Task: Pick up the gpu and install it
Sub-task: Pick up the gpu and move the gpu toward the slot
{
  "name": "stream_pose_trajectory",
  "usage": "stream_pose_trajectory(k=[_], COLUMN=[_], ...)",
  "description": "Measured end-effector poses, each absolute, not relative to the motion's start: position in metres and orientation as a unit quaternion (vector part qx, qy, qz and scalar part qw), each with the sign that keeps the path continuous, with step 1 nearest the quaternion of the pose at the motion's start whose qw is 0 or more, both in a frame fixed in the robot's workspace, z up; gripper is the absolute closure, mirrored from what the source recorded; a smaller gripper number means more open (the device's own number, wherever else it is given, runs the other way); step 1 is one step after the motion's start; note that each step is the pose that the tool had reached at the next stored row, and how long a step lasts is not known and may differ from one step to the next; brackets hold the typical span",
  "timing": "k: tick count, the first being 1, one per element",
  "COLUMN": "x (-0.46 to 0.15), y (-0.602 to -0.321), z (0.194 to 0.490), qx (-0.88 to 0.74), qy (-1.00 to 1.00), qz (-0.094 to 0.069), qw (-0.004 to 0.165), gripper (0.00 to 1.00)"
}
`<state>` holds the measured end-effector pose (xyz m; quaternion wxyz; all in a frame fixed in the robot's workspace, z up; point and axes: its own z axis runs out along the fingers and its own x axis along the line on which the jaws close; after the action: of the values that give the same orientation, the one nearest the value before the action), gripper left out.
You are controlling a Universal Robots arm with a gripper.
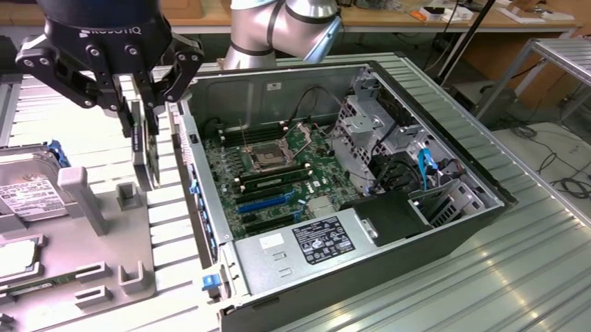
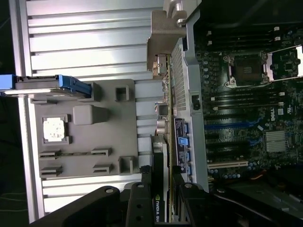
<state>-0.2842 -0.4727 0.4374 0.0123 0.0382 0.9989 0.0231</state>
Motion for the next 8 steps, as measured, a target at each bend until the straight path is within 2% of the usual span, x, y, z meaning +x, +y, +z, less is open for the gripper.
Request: stream_pose_trajectory(k=[8], x=[-0.2767], y=[-0.4727], z=[0.4374], qx=[0.038], qy=[0.999], qz=[0.023], qw=[0.012], gripper=[0.73])
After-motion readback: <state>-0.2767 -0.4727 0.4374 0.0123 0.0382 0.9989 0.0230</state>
